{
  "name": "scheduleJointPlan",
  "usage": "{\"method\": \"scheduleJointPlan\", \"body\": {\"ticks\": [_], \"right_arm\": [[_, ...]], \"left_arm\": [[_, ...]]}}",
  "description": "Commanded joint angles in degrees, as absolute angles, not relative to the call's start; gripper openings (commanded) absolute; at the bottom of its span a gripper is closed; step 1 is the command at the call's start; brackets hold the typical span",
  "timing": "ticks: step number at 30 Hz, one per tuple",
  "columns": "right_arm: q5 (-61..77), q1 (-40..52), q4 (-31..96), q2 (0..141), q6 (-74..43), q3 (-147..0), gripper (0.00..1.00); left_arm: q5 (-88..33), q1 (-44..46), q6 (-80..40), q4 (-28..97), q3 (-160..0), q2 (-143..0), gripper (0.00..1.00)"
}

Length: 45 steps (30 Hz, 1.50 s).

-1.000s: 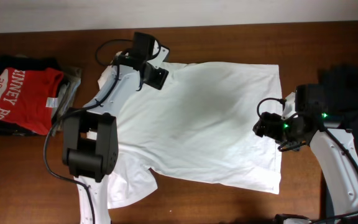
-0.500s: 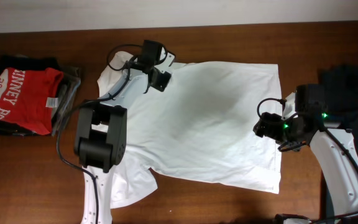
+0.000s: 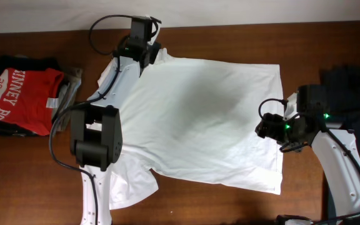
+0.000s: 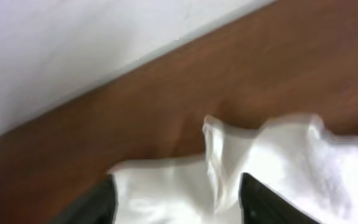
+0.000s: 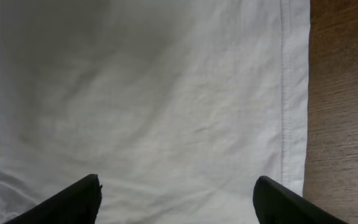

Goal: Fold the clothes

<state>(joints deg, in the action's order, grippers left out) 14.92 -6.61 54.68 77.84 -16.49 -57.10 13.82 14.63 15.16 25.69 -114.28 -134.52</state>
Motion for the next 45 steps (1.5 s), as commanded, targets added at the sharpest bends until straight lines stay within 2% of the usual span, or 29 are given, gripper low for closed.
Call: {"method": "scheduleJointPlan", "body": {"ticks": [1, 6, 11, 15, 17, 22, 24, 26, 28, 33, 38, 43, 45], "right_arm": [[14.35, -6.79, 54.78, 76.95, -16.75, -57.87, 0.8], [10.15, -6.79, 62.35, 69.45, -16.78, -60.36, 0.8], [9.19, -6.79, 69.63, 57.67, -18.35, -61.58, 0.87], [8.62, -6.83, 71.88, 57.1, -18.9, -61.56, 0.88], [6.96, -6.83, 74.61, 58.59, -21.58, -61.49, 0.92], [6.87, -6.85, 77.62, 66.04, -25.08, -56.77, 0.93], [6.83, -7.66, 77.12, 68.14, -26.02, -53.82, 0.93], [8.69, -11.0, 75.64, 68.86, -26.02, -51.48, 0.93], [11.09, -16.88, 74.96, 68.86, -26.04, -49.74, 0.93], [14.26, -28.27, 70.98, 68.86, -26.0, -44.84, 0.93], [15.88, -30.46, 67.53, 68.9, -26.02, -40.82, 0.93], [16.08, -30.46, 64.71, 68.9, -26.72, -39.38, 0.94], [16.08, -30.46, 63.18, 68.95, -26.72, -37.71, 0.94]], "left_arm": [[19.51, 14.31, 14.79, 35.88, -122.63, -131.72, 0.66], [19.31, 13.5, 9.17, 58.67, -134.39, -122.08, 0.67], [18.63, 11.22, -0.38, 78.43, -135.26, -113.01, 0.68], [17.5, 8.71, -3.51, 91.24, -135.26, -112.38, 0.68], [16.91, 7.27, -3.46, 96.71, -135.24, -112.36, 0.67], [10.22, -0.4, -1.72, 96.73, -128.62, -105.47, 0.68], [9.72, -5.32, -1.83, 96.64, -118.63, -99.24, 0.68], [4.08, -9.76, -1.76, 94.5, -107.61, -93.67, 0.68], [0.91, -11.7, -1.28, 90.32, -95.81, -89.52, 0.7], [-3.11, -11.79, -1.32, 78.85, -71.44, -87.74, 0.72], [-12.69, -11.77, -1.98, 69.8, -54.59, -87.96, 0.64], [-7.64, -11.79, -7.7, 66.35, -52.31, -90.67, 0.64], [-7.64, -11.77, -8.32, 66.32, -52.31, -94.87, 0.59]]}}
